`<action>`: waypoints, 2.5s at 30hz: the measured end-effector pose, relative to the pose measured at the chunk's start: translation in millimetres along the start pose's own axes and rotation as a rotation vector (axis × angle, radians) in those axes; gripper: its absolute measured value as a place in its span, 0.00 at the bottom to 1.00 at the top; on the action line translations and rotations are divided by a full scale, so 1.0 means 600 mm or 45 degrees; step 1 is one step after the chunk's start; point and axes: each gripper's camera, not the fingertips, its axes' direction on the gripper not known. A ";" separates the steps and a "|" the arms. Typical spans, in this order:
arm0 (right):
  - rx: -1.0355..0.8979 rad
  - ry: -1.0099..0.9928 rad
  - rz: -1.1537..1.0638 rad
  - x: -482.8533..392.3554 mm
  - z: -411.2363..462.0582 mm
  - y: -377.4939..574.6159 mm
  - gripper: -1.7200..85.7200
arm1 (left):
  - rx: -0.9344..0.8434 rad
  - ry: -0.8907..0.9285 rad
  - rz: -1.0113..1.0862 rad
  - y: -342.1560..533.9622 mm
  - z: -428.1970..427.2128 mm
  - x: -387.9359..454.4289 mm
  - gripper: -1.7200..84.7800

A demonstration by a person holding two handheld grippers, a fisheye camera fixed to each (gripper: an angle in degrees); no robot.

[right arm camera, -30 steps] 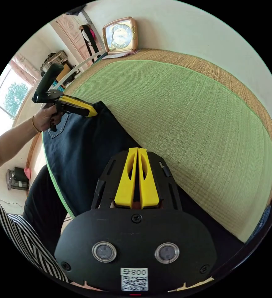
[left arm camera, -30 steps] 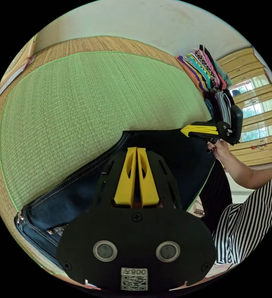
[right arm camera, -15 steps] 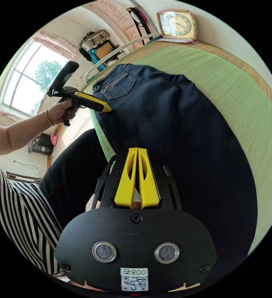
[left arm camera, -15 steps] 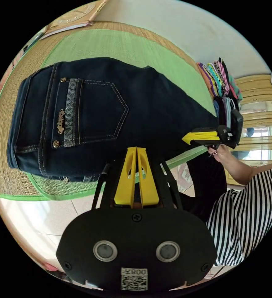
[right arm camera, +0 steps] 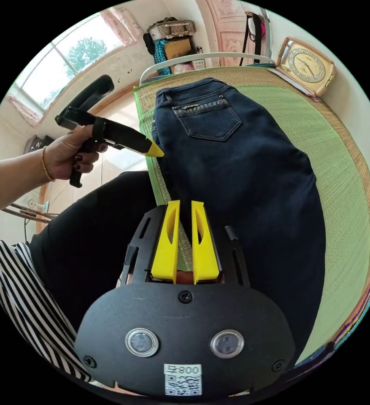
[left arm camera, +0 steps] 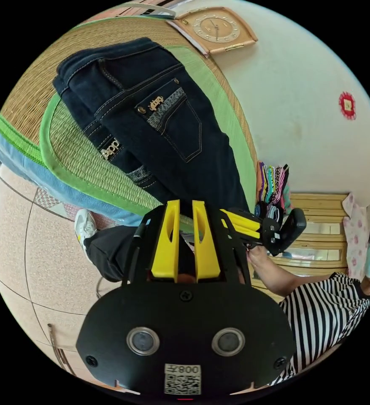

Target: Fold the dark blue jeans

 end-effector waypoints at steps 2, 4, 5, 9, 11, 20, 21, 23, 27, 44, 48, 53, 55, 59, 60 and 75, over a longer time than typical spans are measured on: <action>-0.003 0.001 0.012 -0.003 0.000 0.006 0.06 | 0.021 0.082 -0.034 0.002 0.007 -0.019 0.07; 0.011 -0.007 0.011 -0.004 -0.007 0.015 0.05 | 0.030 0.119 -0.058 0.007 0.013 -0.032 0.06; 0.031 -0.018 0.012 -0.005 -0.016 0.021 0.04 | 0.050 0.145 -0.044 0.012 0.014 -0.035 0.05; 0.110 -0.059 -0.005 -0.018 -0.039 0.056 0.04 | 0.122 0.155 0.043 0.036 0.019 -0.037 0.04; 0.061 -0.065 -0.003 -0.023 -0.020 0.067 0.04 | 0.084 0.093 0.032 0.041 0.038 -0.047 0.04; 0.030 -0.029 -0.019 -0.043 -0.014 0.131 0.04 | 0.166 -0.071 0.061 0.073 0.080 -0.045 0.02; 0.034 -0.029 -0.008 -0.044 -0.018 0.142 0.04 | 0.208 -0.092 0.082 0.076 0.086 -0.036 0.02; 0.040 -0.045 0.016 -0.043 -0.022 0.158 0.04 | 0.234 -0.074 0.107 0.070 0.105 -0.028 0.02; 0.055 -0.144 0.112 -0.032 -0.040 0.207 0.04 | 0.103 -0.163 0.057 0.048 0.189 -0.033 0.02; 0.265 -0.297 0.860 0.087 -0.162 0.593 0.02 | 0.015 -0.180 0.449 0.059 0.468 0.131 0.03; 0.464 -0.195 1.134 0.110 -0.243 0.771 0.03 | -0.231 -0.041 0.677 0.043 0.625 0.228 0.05; 0.692 0.061 1.601 0.111 -0.340 1.043 0.07 | -0.586 0.078 0.976 0.044 0.860 0.381 0.09; 0.755 0.142 1.771 0.100 -0.363 1.139 0.09 | -0.687 0.085 1.102 0.052 0.948 0.444 0.10; 0.828 0.257 2.048 0.074 -0.385 1.309 0.12 | -0.847 0.074 1.338 0.079 1.142 0.583 0.12; 0.849 0.265 2.094 0.069 -0.388 1.344 0.13 | -0.883 0.064 1.377 0.086 1.194 0.615 0.12; 1.056 0.154 2.133 0.050 -0.405 1.568 0.14 | -1.053 -0.091 1.525 0.137 1.608 0.806 0.15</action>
